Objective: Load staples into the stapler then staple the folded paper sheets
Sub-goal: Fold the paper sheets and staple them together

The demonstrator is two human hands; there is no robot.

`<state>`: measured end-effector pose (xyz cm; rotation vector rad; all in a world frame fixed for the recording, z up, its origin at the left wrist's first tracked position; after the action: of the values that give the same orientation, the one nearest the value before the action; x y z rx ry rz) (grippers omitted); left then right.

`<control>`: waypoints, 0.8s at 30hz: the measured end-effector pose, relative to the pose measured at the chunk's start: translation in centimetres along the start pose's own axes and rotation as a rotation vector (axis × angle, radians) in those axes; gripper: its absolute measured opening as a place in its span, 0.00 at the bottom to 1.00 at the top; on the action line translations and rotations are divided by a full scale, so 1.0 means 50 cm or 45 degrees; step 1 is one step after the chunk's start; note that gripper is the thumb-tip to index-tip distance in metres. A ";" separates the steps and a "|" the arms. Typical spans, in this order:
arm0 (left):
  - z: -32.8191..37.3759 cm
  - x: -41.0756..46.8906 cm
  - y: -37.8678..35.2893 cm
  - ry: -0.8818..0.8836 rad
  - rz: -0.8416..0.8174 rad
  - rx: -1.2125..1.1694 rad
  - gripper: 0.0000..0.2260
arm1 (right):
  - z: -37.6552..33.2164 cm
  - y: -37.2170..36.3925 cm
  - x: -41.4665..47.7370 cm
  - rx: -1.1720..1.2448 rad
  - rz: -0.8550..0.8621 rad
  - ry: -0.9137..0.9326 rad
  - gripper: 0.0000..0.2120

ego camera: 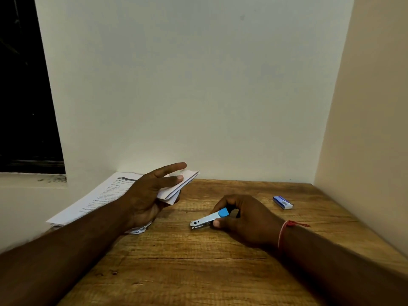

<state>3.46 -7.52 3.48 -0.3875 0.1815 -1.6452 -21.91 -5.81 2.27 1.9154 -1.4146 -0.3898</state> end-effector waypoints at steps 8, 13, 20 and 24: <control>-0.004 0.004 0.006 -0.064 0.038 0.059 0.13 | 0.011 0.003 0.002 0.704 -0.007 0.047 0.10; 0.006 -0.010 0.010 -0.295 0.116 0.418 0.14 | 0.021 0.017 0.016 0.929 0.068 0.111 0.12; 0.016 -0.026 -0.010 -0.452 0.119 0.653 0.12 | 0.026 0.021 0.022 1.219 0.067 0.075 0.27; 0.019 -0.031 -0.017 -0.540 0.108 0.881 0.12 | 0.027 0.022 0.024 1.377 0.067 -0.026 0.22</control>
<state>3.11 -5.80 4.41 -0.1815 -0.6655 -1.4023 -23.07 -7.59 2.29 2.6585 -1.8829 0.5108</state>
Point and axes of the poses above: each hand's wrist, its own x-axis towards the middle knuckle, its own y-axis out of the back of the hand, z = x × y, the point moved 5 cm from there along x, towards the middle knuckle, and after that the axes turned 1 degree about x, right-handed, at the moved point
